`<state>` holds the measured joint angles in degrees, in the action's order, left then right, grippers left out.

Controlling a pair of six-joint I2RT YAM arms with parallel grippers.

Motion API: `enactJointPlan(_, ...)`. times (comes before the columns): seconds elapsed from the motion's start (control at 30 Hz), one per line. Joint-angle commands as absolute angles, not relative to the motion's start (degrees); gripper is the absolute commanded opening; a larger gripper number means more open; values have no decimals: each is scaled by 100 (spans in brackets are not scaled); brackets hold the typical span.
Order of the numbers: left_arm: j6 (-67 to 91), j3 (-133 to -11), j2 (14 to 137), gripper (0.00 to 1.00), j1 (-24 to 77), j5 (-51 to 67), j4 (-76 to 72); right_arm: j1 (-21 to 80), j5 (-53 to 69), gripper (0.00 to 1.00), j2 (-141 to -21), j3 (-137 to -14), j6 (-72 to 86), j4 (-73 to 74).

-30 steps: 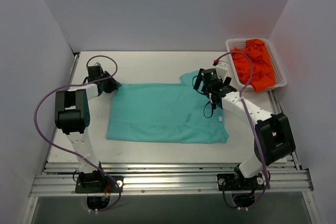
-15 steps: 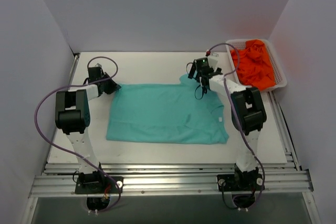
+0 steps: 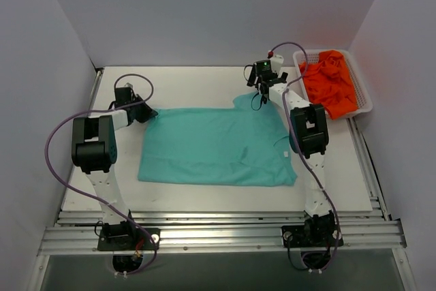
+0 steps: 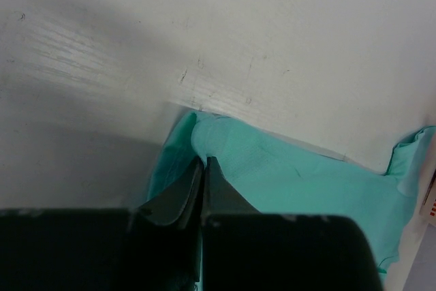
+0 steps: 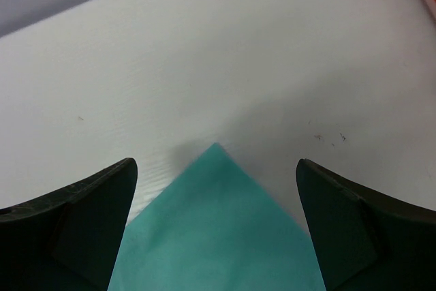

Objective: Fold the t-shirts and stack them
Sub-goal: Fold the tshirt

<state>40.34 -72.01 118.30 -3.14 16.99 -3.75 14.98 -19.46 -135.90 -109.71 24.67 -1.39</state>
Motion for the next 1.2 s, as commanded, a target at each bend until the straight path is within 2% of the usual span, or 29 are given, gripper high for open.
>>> enactJointPlan(0.0,4069,-7260,11637,2,-316,1802,-624,1503,-2013,98,-13886,-11171,2320,167)
enactJointPlan(0.3,4078,-7277,11672,2,-281,1802,-642,1485,-1872,95,-14080,-11066,2382,53)
enactJointPlan(0.8,4069,-7216,11654,2,-290,1793,-642,1477,-1723,74,-14502,-11400,2417,-44)
enactJointPlan(1.0,4061,-7207,11663,2,-290,1793,-642,1485,-1617,56,-14555,-11373,2452,-61)
enactJointPlan(1.17,4061,-7198,11663,2,-281,1802,-642,1485,-1573,36,-14555,-11303,2496,-79)
